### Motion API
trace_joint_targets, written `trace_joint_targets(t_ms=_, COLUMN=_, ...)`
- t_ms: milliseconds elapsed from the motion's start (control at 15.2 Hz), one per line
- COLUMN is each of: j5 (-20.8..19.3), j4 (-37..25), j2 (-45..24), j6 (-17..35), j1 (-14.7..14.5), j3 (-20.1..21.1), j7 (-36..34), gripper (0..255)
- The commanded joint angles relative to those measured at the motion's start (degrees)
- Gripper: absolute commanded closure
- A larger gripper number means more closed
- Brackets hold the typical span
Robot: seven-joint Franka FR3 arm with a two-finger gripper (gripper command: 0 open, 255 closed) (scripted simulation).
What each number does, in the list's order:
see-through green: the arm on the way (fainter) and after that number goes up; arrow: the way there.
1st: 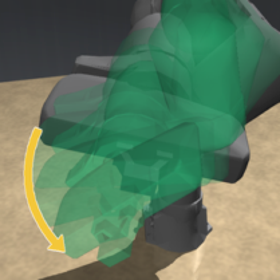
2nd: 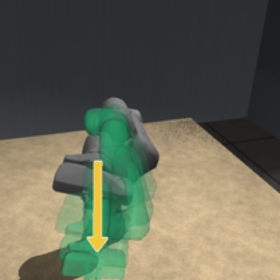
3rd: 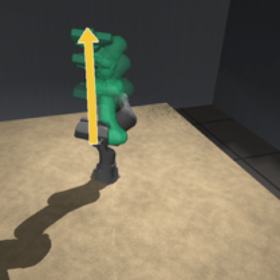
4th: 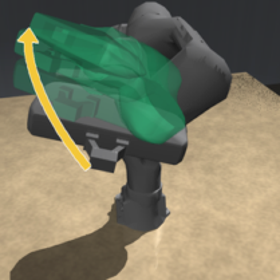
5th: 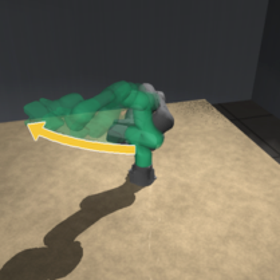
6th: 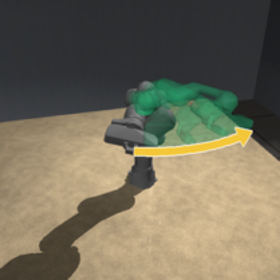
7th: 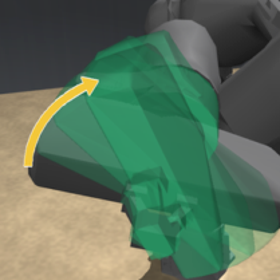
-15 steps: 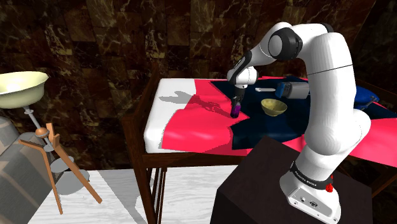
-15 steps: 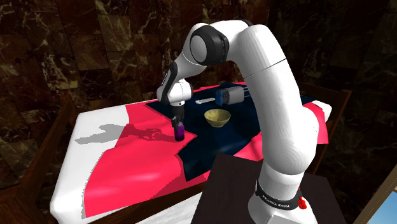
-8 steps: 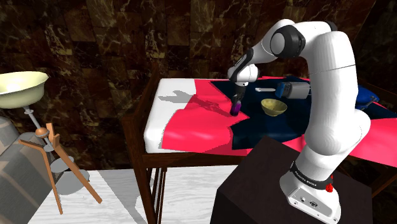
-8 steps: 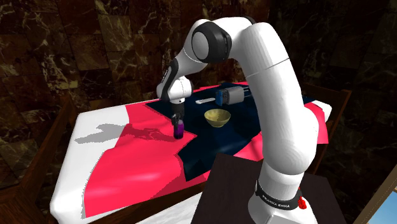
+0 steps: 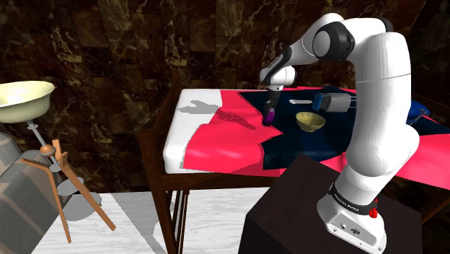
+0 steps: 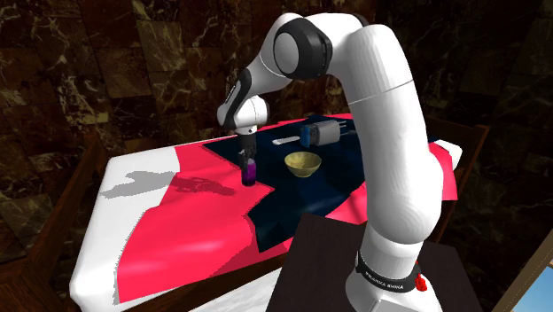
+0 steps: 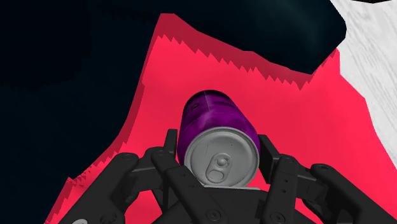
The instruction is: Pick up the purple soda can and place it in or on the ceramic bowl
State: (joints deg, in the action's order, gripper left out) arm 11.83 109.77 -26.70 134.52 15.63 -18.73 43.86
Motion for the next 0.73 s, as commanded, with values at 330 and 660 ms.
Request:
trace_joint_targets(t_ms=330, j5=-1.59, j4=-0.94, j2=3.3, j6=-4.07, j1=-0.67, j3=-0.91, j7=-1.06, gripper=255)
trace_joint_targets(t_ms=660, j5=-2.68, j4=-1.91, j2=5.52, j6=-7.13, j1=-1.05, j3=-1.45, j7=-1.76, gripper=255)
